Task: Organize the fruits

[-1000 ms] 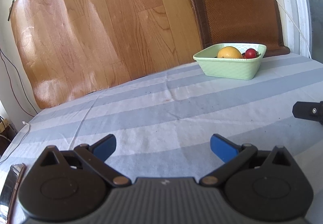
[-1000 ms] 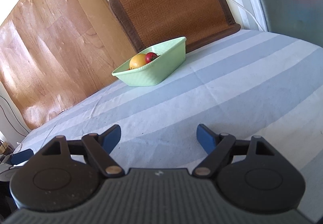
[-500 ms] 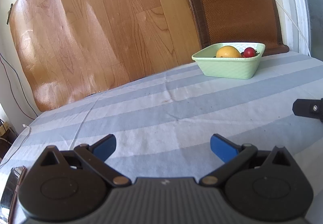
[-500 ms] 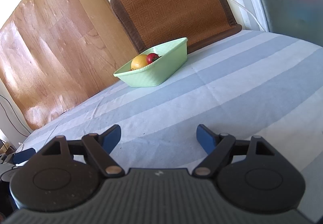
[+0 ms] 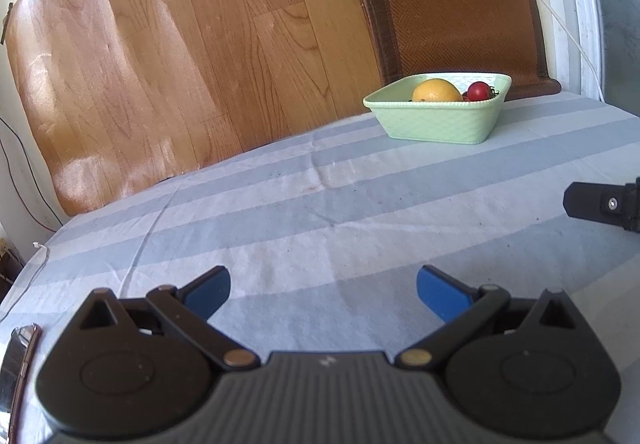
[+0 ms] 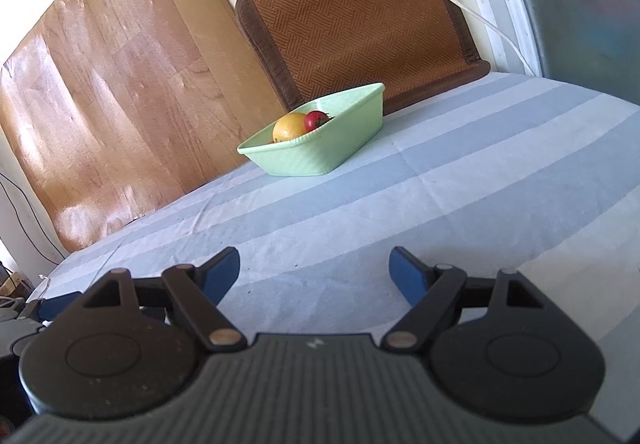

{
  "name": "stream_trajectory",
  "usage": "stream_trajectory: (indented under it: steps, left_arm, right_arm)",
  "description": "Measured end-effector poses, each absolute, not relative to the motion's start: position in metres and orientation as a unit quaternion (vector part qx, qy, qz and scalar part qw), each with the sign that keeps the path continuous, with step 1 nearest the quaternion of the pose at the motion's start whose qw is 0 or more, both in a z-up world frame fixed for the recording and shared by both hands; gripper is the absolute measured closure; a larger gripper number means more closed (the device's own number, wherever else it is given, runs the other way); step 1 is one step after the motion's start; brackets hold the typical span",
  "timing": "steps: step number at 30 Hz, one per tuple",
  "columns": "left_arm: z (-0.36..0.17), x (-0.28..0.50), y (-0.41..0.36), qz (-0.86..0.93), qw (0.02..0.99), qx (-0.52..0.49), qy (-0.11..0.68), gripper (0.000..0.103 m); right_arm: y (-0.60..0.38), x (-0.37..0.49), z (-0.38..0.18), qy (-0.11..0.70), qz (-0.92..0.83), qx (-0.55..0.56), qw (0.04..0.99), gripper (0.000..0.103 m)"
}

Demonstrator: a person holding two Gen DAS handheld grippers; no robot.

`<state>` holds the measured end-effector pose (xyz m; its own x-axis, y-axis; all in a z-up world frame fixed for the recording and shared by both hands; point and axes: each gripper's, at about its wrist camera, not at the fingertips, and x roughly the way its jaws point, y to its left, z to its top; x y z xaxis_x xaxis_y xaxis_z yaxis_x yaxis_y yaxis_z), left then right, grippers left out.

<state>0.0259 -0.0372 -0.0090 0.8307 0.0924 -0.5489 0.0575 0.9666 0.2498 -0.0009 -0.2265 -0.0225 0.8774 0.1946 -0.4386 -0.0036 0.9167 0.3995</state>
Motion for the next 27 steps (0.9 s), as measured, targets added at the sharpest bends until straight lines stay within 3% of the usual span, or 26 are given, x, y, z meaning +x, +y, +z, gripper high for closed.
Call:
stream_trajectory:
  steps: [27]
  left_arm:
    - [-0.0104,0.0257,-0.0389,0.005,0.944,0.116,0.308,0.0]
  right_arm:
    - [-0.2233,-0.0099,-0.0201,0.213,0.06,0.197,0.955,0.019]
